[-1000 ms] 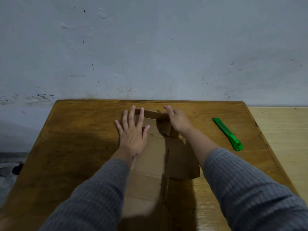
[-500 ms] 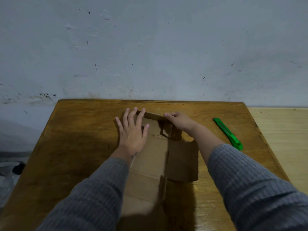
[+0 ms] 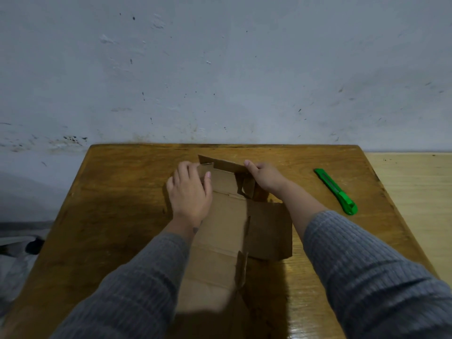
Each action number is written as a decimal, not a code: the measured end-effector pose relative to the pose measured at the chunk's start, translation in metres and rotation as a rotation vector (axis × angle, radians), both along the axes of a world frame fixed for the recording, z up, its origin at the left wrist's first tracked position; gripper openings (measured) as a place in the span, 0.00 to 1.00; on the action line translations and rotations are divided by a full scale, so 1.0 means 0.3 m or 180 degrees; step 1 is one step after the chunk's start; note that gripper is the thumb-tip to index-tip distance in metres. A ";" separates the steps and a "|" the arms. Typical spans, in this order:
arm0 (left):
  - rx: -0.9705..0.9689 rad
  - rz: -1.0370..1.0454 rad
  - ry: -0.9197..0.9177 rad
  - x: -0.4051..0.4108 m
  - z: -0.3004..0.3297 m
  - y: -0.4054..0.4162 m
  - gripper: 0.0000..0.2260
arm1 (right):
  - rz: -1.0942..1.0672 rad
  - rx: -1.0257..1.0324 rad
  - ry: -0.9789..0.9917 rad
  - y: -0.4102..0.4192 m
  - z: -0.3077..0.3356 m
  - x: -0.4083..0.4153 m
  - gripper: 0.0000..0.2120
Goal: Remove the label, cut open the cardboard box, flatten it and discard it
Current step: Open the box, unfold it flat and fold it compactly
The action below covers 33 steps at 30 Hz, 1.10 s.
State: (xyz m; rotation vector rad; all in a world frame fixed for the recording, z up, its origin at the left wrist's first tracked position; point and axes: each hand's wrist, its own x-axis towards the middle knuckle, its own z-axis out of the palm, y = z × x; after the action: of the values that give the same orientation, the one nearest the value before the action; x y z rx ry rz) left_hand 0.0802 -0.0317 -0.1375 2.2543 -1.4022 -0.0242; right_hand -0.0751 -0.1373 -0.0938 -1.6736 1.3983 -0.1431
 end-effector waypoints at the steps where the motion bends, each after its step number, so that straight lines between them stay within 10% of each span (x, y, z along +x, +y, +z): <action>1: 0.0244 0.0003 -0.0147 0.004 0.016 0.008 0.21 | -0.0025 -0.0033 0.0040 0.001 -0.002 0.002 0.26; 14: 0.2210 -0.0867 0.0186 -0.150 0.036 -0.084 0.53 | -0.0491 -0.0112 0.0410 0.009 0.023 -0.124 0.25; 33: 0.1967 -0.1327 -0.0066 -0.242 -0.038 -0.152 0.54 | -0.0535 -0.0139 0.0424 0.096 -0.045 -0.262 0.22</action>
State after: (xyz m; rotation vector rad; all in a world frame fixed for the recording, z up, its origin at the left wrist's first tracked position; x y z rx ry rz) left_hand 0.0074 -0.0774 -0.1489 2.3593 -2.0674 -0.6530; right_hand -0.1537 -0.1084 -0.1072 -1.6244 1.6472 -0.1605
